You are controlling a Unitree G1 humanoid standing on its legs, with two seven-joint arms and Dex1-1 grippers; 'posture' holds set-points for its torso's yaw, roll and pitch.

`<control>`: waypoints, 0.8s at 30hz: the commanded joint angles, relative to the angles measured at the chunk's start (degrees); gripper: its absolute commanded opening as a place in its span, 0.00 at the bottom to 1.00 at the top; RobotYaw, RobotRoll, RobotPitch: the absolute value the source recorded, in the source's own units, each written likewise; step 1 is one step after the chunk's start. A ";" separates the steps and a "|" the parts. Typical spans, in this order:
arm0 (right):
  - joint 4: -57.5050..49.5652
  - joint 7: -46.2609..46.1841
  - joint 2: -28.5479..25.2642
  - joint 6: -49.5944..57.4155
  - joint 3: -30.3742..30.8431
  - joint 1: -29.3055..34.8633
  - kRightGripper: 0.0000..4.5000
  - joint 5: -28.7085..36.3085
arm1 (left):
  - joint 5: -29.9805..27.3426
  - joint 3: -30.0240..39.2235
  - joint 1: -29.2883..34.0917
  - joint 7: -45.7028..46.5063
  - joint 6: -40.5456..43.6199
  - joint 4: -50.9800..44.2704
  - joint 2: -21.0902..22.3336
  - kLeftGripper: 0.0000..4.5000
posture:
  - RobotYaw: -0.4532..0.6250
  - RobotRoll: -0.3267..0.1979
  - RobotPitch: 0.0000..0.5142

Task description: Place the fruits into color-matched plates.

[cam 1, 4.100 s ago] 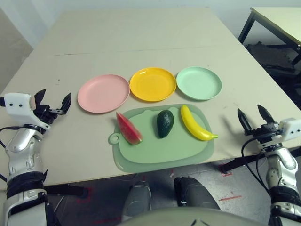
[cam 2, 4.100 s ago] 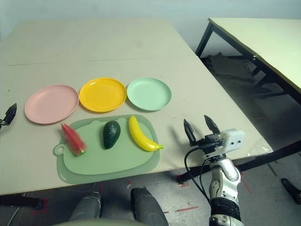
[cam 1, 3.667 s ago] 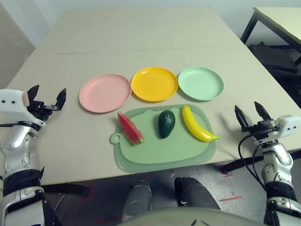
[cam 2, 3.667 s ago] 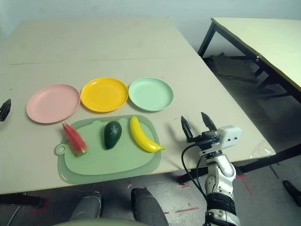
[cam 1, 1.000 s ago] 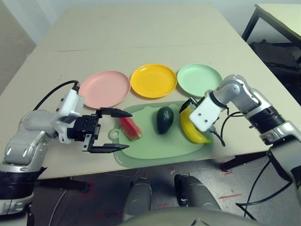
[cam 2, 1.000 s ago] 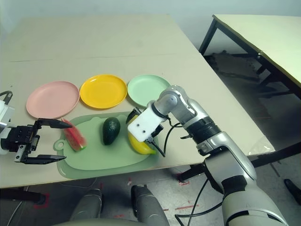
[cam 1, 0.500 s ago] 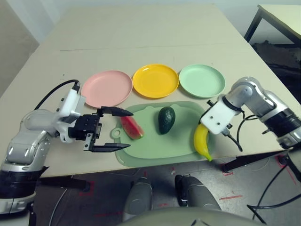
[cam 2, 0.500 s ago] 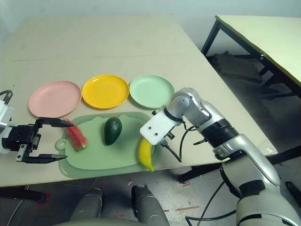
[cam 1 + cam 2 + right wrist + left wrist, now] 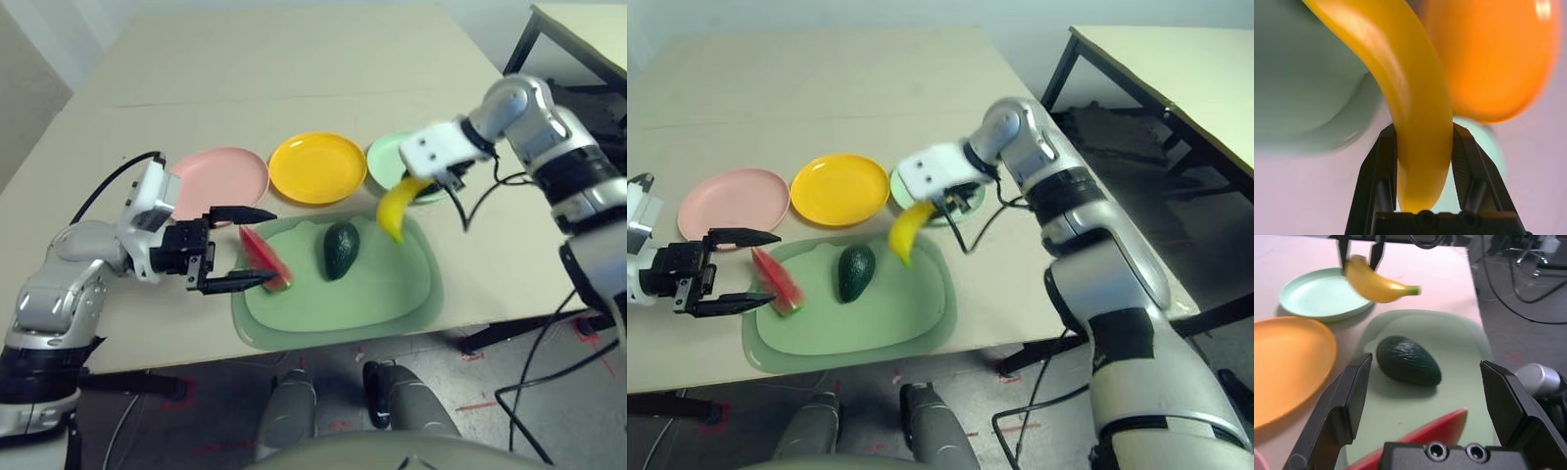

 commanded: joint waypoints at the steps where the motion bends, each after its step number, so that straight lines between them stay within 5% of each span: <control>1: 5.95 -8.24 4.38 3.70 -3.35 -3.58 0.34 -0.74 | -0.12 -0.47 -1.75 5.83 4.96 -1.80 -0.87 1.00 | 0.53 0.62 0.29; 13: 15.13 -28.76 14.66 10.43 -4.22 -3.36 0.34 -7.12 | 11.00 -6.30 -11.06 26.91 8.37 -3.55 -8.98 1.00 | 0.56 0.62 0.31; 24: 16.70 -35.32 16.95 13.11 -4.14 -0.49 0.34 -12.26 | 15.98 -8.60 -13.92 31.64 8.59 -2.09 -12.96 1.00 | 0.58 0.62 0.30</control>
